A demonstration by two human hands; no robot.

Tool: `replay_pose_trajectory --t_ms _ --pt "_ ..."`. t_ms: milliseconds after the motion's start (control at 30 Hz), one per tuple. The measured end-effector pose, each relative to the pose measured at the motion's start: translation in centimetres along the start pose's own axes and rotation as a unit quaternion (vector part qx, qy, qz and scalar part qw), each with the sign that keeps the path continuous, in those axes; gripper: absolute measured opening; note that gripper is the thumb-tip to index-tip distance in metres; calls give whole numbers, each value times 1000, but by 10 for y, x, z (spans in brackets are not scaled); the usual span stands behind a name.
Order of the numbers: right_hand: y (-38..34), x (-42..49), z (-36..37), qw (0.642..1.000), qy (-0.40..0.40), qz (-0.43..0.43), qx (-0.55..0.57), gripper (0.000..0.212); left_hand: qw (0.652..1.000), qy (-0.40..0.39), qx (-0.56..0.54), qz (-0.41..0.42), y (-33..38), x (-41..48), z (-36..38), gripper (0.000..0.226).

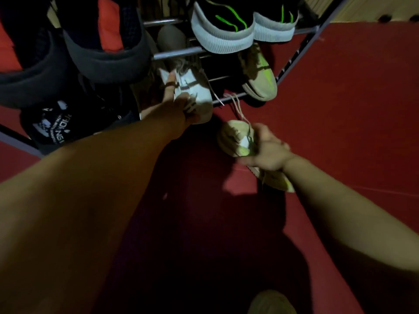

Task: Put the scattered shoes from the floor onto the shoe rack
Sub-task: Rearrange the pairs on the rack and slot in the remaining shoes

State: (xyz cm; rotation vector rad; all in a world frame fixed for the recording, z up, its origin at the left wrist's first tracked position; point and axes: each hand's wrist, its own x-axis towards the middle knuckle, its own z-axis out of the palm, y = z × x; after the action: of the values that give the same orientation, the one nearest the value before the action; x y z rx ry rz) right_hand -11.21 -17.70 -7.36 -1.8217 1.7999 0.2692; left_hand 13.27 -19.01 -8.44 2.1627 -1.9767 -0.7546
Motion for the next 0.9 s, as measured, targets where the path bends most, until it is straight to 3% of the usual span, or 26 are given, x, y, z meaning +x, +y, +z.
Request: replay_pose_trajectory --t_ms 67,133,200,267,400,500,567,600,667,700,767,833,900 --pt "-26 12 17 998 -7 29 -48 117 1000 -2 -3 3 0 -1 -1 59" --pt "-39 20 20 997 11 65 -37 106 1000 -2 1 3 0 -1 -1 59" --pt "-38 19 14 998 22 30 -56 92 1000 -5 16 -2 0 0 0 58" --pt "-27 10 9 984 12 -59 -169 82 999 -4 34 -8 1 1 1 57" --pt "8 -11 5 880 -61 -224 -414 67 999 -2 45 -7 0 1 3 59" --pt "18 -30 -3 814 -194 -221 -501 78 999 14 43 5 0 0 3 56" --pt "12 -38 -9 795 -288 -200 -494 68 999 14 41 7 1 -2 2 56" --pt "8 -38 -13 802 -320 -183 -470 58 999 14 41 7 2 -2 2 56" --pt "1 -31 -19 855 -319 -145 -382 44 999 17 38 11 1 -1 2 56" --pt "-1 -23 -22 894 -273 -134 -328 44 999 18 38 12 1 -1 2 56" --pt "-4 -2 -29 964 -109 -94 -225 56 999 17 35 9 1 -2 2 55" --pt "-11 18 -37 991 42 -23 -122 71 999 17 28 4 3 -3 1 55" --pt "-20 39 -45 994 103 43 -4 81 999 21 27 4 4 -2 2 57"
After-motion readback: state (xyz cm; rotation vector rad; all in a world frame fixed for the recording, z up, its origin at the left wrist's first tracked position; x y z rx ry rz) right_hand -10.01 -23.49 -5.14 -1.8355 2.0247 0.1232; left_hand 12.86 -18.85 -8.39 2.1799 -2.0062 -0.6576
